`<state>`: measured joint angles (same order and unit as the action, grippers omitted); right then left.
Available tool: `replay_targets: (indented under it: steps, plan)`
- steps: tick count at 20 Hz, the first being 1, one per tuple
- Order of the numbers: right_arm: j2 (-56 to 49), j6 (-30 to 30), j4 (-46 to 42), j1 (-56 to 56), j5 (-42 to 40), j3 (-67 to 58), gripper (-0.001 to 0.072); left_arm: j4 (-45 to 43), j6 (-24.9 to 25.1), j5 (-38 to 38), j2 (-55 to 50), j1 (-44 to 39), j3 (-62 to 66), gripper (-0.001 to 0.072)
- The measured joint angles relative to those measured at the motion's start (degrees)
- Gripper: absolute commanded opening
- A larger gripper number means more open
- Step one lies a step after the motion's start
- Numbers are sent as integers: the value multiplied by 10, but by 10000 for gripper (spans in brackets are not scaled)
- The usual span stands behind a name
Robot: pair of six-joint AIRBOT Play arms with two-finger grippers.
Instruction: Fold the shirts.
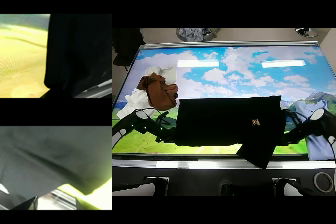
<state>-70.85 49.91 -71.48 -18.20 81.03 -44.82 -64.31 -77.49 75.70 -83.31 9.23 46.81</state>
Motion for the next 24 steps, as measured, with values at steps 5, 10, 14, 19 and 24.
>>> replay_targets:
  steps: [5,10,14,19,24]
  plan:
    - [32,-16,30,0,-45,84,540,-1,1,0,0,-1,-1,27]
    - [40,-20,72,0,-88,137,56,-3,6,0,0,-1,-1,28]
    - [44,-22,71,1,-104,150,44,-5,15,0,1,-2,0,27]
    - [90,-47,65,2,-95,79,42,-15,31,-28,58,-1,27,23]
    - [99,-36,93,3,-95,-40,42,23,4,-31,99,-3,99,22]
